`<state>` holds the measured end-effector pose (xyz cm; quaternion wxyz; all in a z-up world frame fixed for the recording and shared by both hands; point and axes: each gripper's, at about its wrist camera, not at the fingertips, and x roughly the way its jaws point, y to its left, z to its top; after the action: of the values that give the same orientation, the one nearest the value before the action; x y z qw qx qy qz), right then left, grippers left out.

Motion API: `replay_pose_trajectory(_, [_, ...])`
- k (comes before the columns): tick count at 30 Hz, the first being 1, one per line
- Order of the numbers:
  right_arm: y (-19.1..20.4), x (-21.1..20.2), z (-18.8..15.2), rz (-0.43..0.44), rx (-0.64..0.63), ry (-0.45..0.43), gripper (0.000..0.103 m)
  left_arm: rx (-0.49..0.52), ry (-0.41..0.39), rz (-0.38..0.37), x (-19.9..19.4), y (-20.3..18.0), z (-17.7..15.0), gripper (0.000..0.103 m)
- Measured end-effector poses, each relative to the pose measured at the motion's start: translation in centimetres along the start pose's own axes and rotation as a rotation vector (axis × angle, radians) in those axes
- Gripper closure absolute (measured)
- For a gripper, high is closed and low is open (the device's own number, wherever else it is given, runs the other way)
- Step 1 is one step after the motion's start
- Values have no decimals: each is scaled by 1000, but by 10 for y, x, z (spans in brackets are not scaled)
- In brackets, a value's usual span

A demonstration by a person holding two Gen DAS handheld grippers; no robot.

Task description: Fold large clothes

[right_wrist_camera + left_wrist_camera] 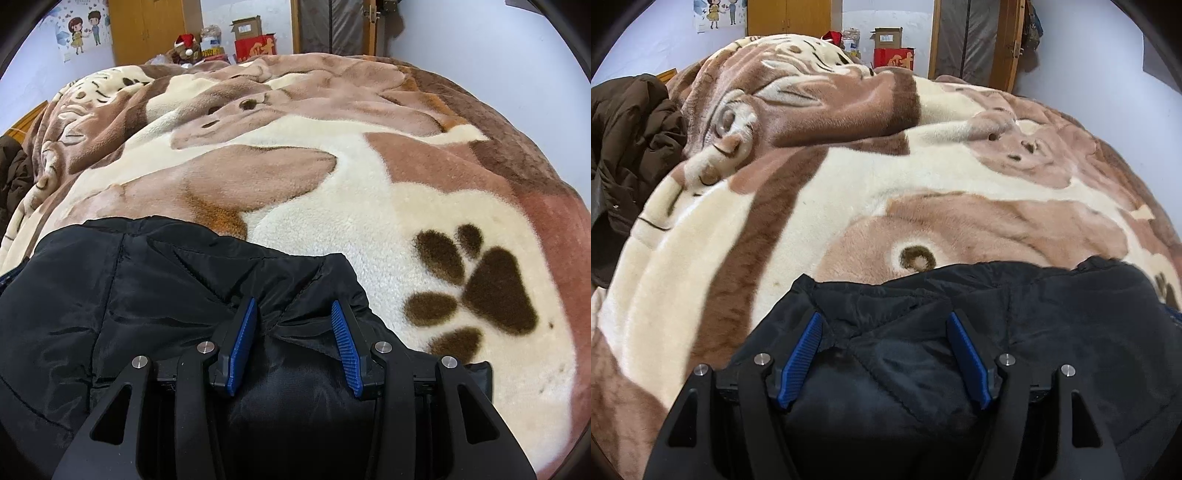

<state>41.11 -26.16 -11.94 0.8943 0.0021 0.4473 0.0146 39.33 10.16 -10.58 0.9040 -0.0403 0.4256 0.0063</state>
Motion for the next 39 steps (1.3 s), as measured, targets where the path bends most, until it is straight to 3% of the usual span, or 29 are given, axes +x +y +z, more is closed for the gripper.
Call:
replay_pose_trajectory(6, [-3,-69,5,59,28,-90,59,-42,-92,-73,-70,7,6,35])
replay_pose_trajectory(10, [2,-108,-22,120,7,-128,59,3,-133,-135,-100,-8,-20,34])
replay_pose_trajectory(14, [-5,-77,-49,70,0,-40,59,12,-21,-104,-61,-6,-45,34])
replay_pose_trajectory(19, [-10,-62,-52,54,-30,-45,59,57,-20,-84,-56,-14,-40,35])
replay_pose_trajectory(22, [-13,-83,-47,54,-2,-56,59,64,-64,-110,-80,-3,-34,36])
replay_pose_trajectory(25, [-21,-103,-48,61,12,-107,59,58,-109,-63,-94,22,-36,36])
replay_pose_trajectory(28, [-35,-89,-64,35,35,-72,59,18,-56,-2,-74,52,-45,36])
replay_pose_trajectory(30, [-41,-80,-73,25,43,-73,59,-16,-45,-17,-64,63,-54,34])
replay_pose_trajectory(31, [-43,-74,-78,17,45,-75,53,-34,-50,-30,-60,66,-58,34])
replay_pose_trajectory(39, [-36,-58,-85,-7,26,-79,52,-71,-78,-32,-43,67,-69,29])
